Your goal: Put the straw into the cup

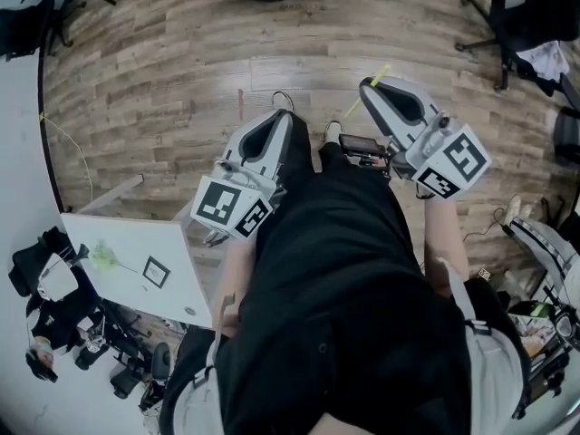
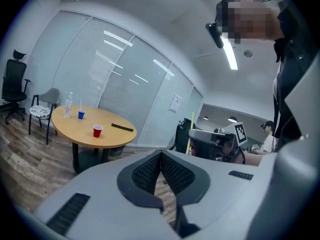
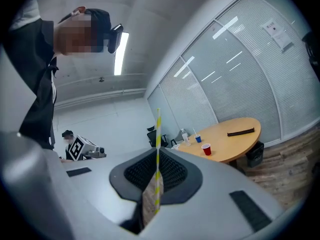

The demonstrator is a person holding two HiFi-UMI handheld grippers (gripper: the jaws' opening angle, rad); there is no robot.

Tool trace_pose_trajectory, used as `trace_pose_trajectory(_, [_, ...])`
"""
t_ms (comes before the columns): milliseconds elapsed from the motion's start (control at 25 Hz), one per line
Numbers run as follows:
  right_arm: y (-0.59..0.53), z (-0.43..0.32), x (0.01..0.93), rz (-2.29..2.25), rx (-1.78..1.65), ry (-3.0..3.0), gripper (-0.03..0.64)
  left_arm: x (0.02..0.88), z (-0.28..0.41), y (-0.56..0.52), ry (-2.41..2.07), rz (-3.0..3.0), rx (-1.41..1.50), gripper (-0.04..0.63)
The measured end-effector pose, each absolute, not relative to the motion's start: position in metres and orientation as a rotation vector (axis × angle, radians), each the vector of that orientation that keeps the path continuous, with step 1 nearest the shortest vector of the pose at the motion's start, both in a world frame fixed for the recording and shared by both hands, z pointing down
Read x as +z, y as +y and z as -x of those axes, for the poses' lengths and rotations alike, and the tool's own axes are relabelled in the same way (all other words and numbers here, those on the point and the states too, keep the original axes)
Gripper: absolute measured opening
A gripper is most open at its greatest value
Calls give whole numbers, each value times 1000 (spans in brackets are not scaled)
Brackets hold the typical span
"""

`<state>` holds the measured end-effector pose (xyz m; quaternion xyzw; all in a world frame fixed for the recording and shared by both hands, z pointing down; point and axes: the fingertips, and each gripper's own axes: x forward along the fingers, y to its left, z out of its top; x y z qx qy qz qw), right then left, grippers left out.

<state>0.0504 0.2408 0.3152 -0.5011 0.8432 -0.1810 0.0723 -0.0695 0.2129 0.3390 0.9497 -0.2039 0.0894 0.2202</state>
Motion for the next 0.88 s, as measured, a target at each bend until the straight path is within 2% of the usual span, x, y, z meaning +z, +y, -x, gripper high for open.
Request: trace_pose_trajectory(880, [97, -19, 284, 1751, -474, 2401, 26, 335, 86, 46, -294, -2730, 227, 12])
